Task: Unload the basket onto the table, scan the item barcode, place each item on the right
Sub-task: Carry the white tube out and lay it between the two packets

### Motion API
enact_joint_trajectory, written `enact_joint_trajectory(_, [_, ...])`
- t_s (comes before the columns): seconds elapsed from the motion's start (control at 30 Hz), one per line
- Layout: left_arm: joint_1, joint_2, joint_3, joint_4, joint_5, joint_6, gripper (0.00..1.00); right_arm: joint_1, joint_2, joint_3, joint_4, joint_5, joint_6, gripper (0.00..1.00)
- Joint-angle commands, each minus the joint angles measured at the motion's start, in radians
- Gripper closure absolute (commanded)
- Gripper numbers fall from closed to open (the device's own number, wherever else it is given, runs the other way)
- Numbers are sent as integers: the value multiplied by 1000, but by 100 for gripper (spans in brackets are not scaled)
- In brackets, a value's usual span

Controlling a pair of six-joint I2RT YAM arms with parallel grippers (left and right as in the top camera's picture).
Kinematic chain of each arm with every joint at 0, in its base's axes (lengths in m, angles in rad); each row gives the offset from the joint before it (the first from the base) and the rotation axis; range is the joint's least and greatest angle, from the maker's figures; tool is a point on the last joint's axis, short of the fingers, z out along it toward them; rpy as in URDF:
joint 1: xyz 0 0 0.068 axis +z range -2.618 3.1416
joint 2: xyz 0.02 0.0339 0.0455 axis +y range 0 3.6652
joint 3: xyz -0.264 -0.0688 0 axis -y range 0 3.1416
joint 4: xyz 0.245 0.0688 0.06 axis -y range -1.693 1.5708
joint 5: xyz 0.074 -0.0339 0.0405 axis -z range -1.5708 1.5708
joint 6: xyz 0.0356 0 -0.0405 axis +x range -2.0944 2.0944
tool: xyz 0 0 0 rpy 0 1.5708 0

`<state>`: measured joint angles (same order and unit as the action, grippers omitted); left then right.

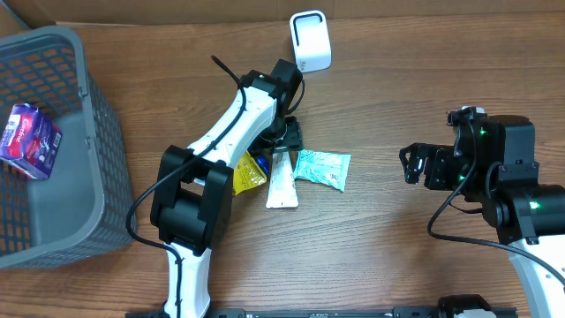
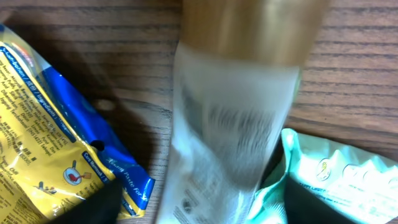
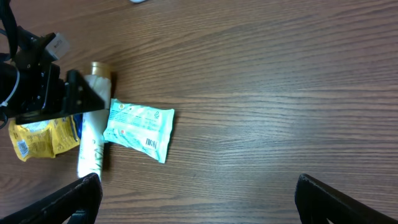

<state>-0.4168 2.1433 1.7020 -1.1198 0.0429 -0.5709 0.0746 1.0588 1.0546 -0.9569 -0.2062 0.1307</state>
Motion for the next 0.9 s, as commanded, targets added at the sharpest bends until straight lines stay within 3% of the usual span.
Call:
enact_joint_trajectory(0.0, [3, -6, 7, -2, -20, -9, 1, 5, -1, 18, 5, -5, -2, 0])
enact_joint_trajectory(0.2, [23, -40, 173, -91, 29, 26, 0, 5, -1, 18, 3, -5, -2, 0])
enact_joint_trajectory(0.47, [129, -185, 601, -318, -25, 202, 0, 5, -1, 18, 4, -5, -2, 0])
enact_joint_trajectory(0.57, [221, -251, 705, -379, -42, 305, 1, 5, -1, 18, 5, -5, -2, 0])
enact_joint_trajectory(0.63, [302, -292, 738, -412, -93, 313, 0, 5, -1, 18, 5, -5, -2, 0])
enact_joint_trajectory(0.87, [704, -344, 740, -447, -239, 413, 0, 5, -1, 18, 5, -6, -2, 0])
